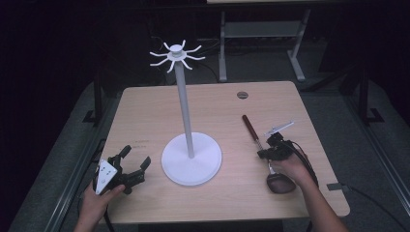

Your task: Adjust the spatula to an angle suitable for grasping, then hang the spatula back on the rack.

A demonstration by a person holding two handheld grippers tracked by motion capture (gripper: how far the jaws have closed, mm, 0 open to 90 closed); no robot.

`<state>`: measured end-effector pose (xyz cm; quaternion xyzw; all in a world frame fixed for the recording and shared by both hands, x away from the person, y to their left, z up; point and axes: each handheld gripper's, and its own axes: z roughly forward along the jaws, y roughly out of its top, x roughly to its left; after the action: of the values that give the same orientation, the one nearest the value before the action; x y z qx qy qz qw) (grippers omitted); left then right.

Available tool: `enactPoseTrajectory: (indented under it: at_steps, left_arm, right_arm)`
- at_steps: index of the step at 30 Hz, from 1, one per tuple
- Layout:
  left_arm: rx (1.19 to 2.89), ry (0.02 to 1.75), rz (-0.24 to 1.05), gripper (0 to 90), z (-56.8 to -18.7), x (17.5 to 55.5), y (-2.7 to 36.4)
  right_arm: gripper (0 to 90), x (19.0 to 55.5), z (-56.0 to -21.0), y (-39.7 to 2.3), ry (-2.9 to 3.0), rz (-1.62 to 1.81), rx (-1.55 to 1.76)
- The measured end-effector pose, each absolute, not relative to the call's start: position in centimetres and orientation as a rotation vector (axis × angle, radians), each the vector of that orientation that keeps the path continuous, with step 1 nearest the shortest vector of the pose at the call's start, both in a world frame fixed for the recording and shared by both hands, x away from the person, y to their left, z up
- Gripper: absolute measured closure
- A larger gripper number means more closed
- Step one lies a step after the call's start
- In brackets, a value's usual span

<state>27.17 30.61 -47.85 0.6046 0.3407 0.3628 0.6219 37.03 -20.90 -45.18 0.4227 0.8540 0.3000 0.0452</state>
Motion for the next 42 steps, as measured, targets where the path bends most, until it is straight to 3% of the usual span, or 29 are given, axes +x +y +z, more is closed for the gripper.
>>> enactPoseTrajectory:
  at_steps: [23,33,42]
  left_arm:
    - [1.395,0.781,0.837,13.0,-47.8,27.2,30.6]
    - [1.386,0.788,0.834,13.0,-47.8,27.2,30.6]
    - [1.388,0.793,0.834,13.0,-47.8,27.2,30.6]
  right_arm:
    - [89.5,37.4,-44.8,-25.0,2.51,0.934,1.396]
    - [75.4,37.7,-43.5,-24.5,2.478,0.991,1.383]
    - [68.6,39.0,-43.0,-23.9,2.486,0.925,1.391]
